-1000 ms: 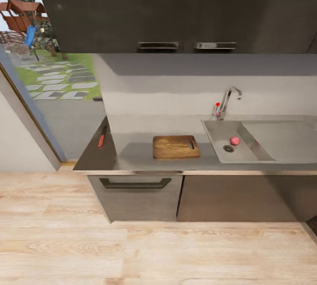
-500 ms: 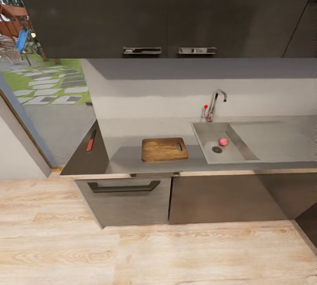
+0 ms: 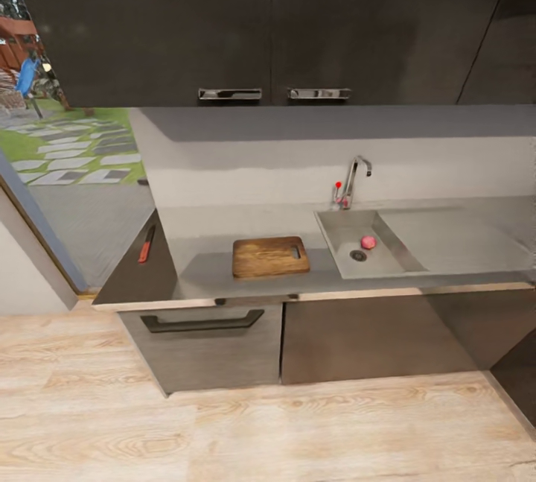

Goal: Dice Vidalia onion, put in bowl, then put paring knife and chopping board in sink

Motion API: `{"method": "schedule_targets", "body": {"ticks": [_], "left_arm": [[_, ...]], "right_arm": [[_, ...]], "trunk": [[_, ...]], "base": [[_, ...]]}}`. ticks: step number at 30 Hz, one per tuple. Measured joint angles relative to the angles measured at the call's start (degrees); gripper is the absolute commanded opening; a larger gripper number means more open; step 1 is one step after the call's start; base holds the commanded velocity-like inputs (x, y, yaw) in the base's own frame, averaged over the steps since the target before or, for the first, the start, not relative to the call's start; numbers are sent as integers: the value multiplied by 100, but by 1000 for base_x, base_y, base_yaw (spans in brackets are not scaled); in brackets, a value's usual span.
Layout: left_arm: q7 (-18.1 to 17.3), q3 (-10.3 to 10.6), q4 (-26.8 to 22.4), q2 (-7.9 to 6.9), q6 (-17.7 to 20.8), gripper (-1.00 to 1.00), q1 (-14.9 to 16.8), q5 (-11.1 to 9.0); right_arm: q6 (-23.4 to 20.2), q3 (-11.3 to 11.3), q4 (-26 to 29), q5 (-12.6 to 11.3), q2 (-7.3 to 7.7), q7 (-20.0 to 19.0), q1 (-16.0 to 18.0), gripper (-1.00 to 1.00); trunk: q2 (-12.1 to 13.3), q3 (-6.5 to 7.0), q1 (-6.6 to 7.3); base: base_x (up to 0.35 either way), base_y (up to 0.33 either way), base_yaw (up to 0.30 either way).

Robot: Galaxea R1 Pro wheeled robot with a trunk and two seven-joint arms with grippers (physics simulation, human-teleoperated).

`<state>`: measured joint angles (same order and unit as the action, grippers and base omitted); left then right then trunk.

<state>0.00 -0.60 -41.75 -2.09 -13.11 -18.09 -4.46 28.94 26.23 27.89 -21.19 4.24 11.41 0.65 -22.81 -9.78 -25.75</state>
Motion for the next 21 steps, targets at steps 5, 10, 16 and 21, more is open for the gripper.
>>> {"method": "schedule_targets", "body": {"ticks": [5, 10, 16, 21], "left_arm": [[0, 0, 17, 1, 0, 100, 0, 0], [0, 2, 26, 2, -1, 100, 1, 0], [0, 0, 33, 0, 0, 100, 0, 0], [0, 0, 34, 0, 0, 100, 0, 0]], "right_arm": [[0, 0, 3, -2, 0, -1, 0, 100], [1, 0, 1, 0, 0, 1, -1, 100], [0, 0, -5, 3, 0, -1, 0, 100], [0, 0, -12, 2, 0, 0, 0, 100]], "trunk": [[0, 45, 0], [0, 87, 0], [0, 136, 0], [0, 177, 0]], "base": [[0, -14, -98], [0, -204, -149], [0, -149, -164], [0, -10, -165]]}}
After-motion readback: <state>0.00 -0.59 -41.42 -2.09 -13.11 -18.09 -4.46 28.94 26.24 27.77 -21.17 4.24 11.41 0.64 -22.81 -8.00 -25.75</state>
